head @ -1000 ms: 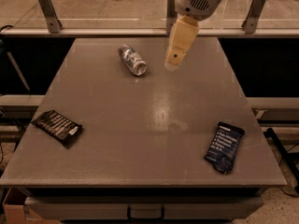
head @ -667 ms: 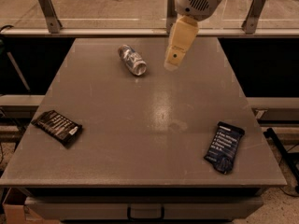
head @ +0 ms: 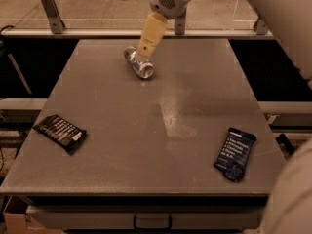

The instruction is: Place redbull can upright

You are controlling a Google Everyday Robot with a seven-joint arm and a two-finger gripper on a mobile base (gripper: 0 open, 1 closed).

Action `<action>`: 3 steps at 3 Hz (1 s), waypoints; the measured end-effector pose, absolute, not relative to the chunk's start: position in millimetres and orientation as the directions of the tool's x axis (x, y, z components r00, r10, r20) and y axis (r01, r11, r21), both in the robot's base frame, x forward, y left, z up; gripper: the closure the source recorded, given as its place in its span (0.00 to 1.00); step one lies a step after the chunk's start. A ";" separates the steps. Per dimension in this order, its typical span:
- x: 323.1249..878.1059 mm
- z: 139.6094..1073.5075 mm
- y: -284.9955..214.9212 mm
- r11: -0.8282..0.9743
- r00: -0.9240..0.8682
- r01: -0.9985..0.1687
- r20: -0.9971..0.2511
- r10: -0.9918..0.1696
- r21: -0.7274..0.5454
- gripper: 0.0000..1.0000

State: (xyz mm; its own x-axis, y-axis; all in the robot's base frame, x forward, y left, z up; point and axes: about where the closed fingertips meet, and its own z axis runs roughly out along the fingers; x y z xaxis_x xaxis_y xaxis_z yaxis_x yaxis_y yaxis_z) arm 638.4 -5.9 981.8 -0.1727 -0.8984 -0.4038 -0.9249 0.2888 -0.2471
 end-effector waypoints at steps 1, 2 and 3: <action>675.1 959.1 34.1 0.354 -0.246 -0.912 -0.414 -0.876 -0.206 0.00; 708.1 928.5 56.9 0.496 -0.403 -0.858 -0.422 -0.813 -0.136 0.00; 722.3 914.7 65.6 0.577 -0.492 -0.811 -0.420 -0.762 -0.096 0.00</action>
Offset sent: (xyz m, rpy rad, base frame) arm 0.0942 0.0797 -0.0711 0.0868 0.1485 -0.3448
